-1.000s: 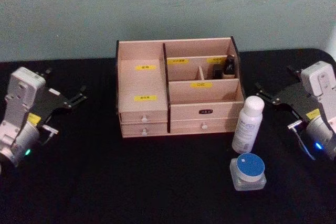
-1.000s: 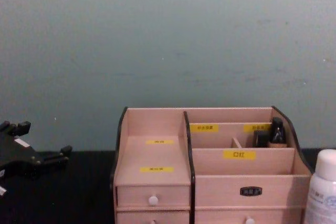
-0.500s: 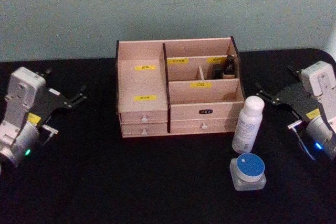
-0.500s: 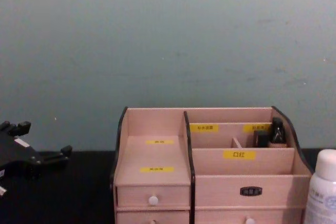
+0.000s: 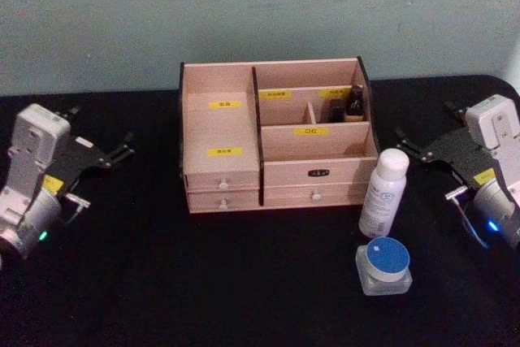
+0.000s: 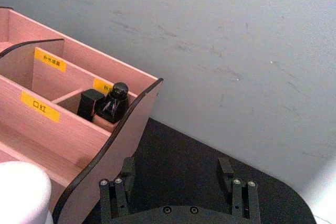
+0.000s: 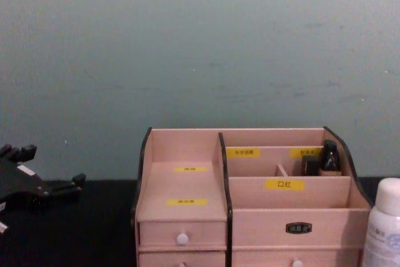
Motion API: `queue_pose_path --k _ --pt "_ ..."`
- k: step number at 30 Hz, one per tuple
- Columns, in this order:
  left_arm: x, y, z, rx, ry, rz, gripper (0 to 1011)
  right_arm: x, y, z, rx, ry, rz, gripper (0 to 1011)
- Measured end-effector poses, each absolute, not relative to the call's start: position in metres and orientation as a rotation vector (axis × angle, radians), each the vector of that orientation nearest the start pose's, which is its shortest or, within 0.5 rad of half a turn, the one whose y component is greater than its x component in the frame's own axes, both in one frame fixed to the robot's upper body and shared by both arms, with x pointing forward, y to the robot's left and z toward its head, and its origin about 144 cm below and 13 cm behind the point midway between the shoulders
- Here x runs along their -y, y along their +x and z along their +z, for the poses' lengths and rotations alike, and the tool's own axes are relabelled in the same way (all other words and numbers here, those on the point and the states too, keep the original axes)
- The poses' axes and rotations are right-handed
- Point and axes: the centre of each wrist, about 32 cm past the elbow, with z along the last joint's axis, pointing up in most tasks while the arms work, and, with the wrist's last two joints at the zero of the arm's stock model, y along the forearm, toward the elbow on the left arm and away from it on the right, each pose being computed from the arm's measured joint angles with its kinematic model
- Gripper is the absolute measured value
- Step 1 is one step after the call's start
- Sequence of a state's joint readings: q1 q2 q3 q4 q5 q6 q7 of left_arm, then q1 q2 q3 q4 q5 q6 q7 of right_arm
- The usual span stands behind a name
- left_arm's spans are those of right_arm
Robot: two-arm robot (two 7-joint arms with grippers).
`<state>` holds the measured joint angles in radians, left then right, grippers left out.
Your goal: Pick up the facial cleanser and watermelon frost from the table and place them into the tiered storage box.
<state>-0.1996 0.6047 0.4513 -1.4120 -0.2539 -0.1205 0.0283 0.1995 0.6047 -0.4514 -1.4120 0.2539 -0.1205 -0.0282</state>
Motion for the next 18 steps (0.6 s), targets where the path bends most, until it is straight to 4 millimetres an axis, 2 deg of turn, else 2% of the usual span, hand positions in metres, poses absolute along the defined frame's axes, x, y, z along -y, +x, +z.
queue_pose_path --k 8,18 --pt "-0.31 0.489 1.14 0.285 0.305 1.248 1001 0.316 0.481 1.144 0.284 -0.296 -1.243 1000" --pt "-0.31 0.489 1.14 0.285 0.304 1.248 1001 0.33 0.443 1.152 0.227 -0.338 -1.214 1000"
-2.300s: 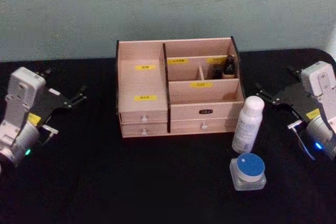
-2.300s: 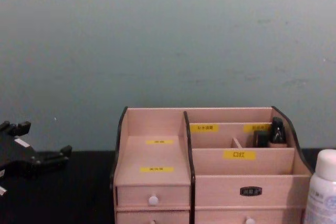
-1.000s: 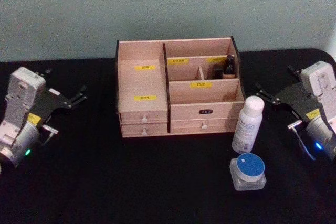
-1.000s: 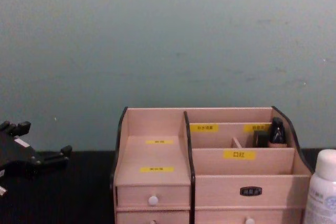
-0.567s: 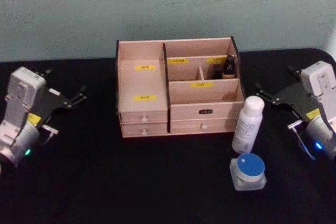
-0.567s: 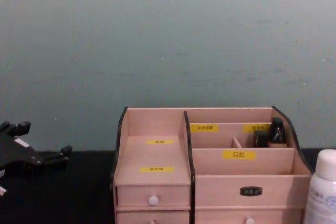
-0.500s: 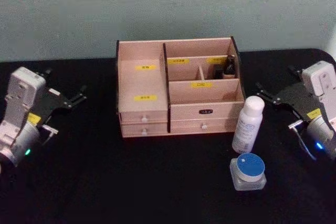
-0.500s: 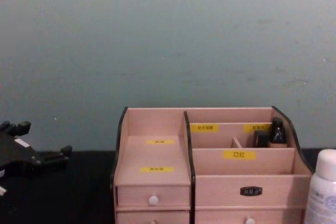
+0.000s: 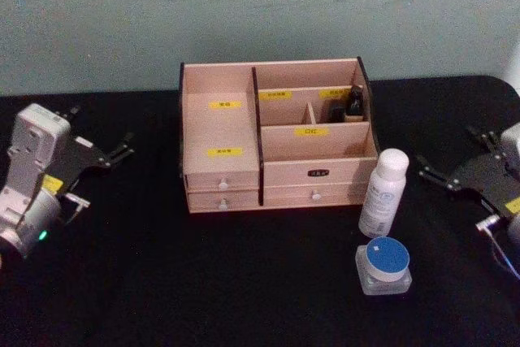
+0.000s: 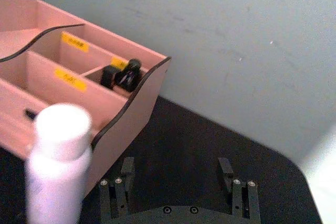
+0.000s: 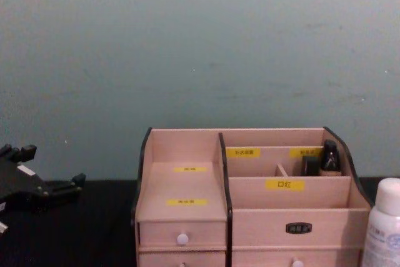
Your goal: Pick up the facial cleanser and watermelon frost from the table and place them into the tiered storage box.
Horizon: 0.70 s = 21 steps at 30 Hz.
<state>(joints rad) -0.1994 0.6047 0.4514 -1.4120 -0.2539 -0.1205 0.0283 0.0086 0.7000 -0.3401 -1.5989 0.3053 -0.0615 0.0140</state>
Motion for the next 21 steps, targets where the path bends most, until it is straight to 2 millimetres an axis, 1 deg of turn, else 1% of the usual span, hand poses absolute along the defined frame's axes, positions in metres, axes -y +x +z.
queue_pose_path --k 3,10,14,21 --pt "-0.31 0.489 1.14 0.285 0.304 1.248 1001 0.335 0.427 1.155 0.183 -0.351 -1.191 1000" --pt "-0.31 0.489 1.14 0.285 0.304 1.248 1000 0.338 0.404 1.164 0.086 -0.33 -1.12 1000" --pt "-0.31 0.489 1.14 0.285 0.304 1.248 1001 0.336 0.395 1.17 0.056 -0.32 -1.074 1000" --pt "-0.31 0.489 1.14 0.285 0.304 1.248 1001 0.331 0.389 1.177 0.003 -0.3 -1.006 1000"
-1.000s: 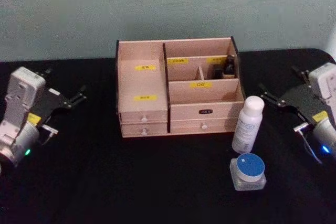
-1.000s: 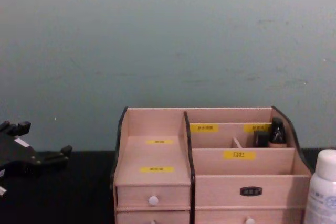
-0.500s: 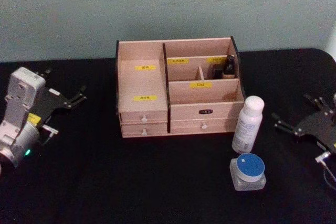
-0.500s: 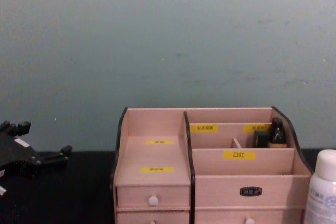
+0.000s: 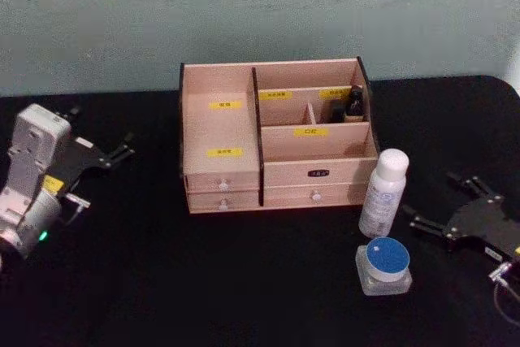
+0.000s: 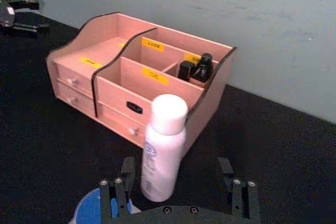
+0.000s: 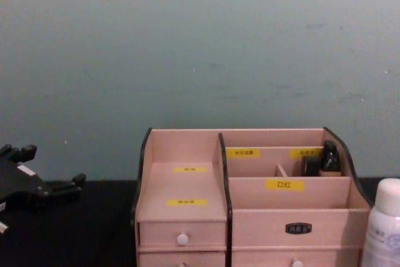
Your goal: Pick up the facial cleanser and watermelon frost from the table and place them into the tiered storage box.
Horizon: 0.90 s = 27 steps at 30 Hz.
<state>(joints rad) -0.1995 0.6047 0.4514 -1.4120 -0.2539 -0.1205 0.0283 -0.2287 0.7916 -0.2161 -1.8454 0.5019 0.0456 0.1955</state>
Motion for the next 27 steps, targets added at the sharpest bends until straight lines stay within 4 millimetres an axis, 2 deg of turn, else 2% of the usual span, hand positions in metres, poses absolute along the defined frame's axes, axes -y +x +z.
queue_pose_path --k 11,27 --pt "-0.31 0.489 1.14 0.285 0.304 1.248 1001 0.31 0.406 1.175 -0.073 -0.264 -1.02 1000" --pt "-0.31 0.489 1.14 0.285 0.304 1.248 1001 0.297 0.427 1.167 -0.139 -0.279 -1.022 1000"
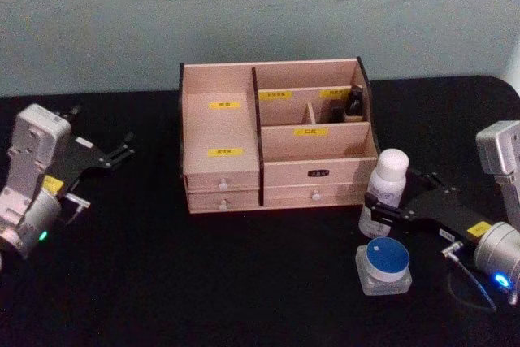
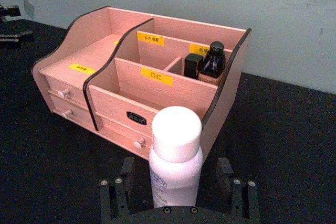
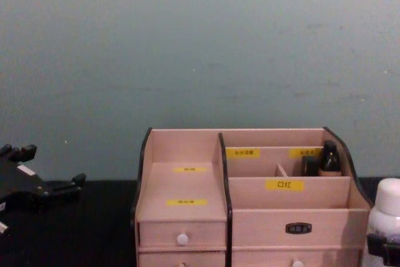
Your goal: Pick up the facial cleanser and watermelon frost from the table and place them into the tiered storage box.
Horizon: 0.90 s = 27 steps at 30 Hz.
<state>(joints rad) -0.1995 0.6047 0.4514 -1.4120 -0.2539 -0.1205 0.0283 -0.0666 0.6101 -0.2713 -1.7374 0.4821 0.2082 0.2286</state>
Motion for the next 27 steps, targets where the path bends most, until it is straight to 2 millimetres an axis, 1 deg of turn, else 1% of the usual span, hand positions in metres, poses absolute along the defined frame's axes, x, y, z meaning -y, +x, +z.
queue_pose_path --k 11,26,27 --pt "-0.3097 0.4886 1.1398 0.285 0.304 1.248 1001 0.2925 0.4312 1.1612 -0.168 -0.286 -1.015 1000" --pt "-0.3097 0.4886 1.1398 0.285 0.304 1.248 1001 0.2925 0.4315 1.1613 -0.166 -0.287 -1.015 1000" --pt "-0.3097 0.4886 1.1398 0.285 0.304 1.248 1001 0.2925 0.4314 1.1613 -0.166 -0.287 -1.015 981"
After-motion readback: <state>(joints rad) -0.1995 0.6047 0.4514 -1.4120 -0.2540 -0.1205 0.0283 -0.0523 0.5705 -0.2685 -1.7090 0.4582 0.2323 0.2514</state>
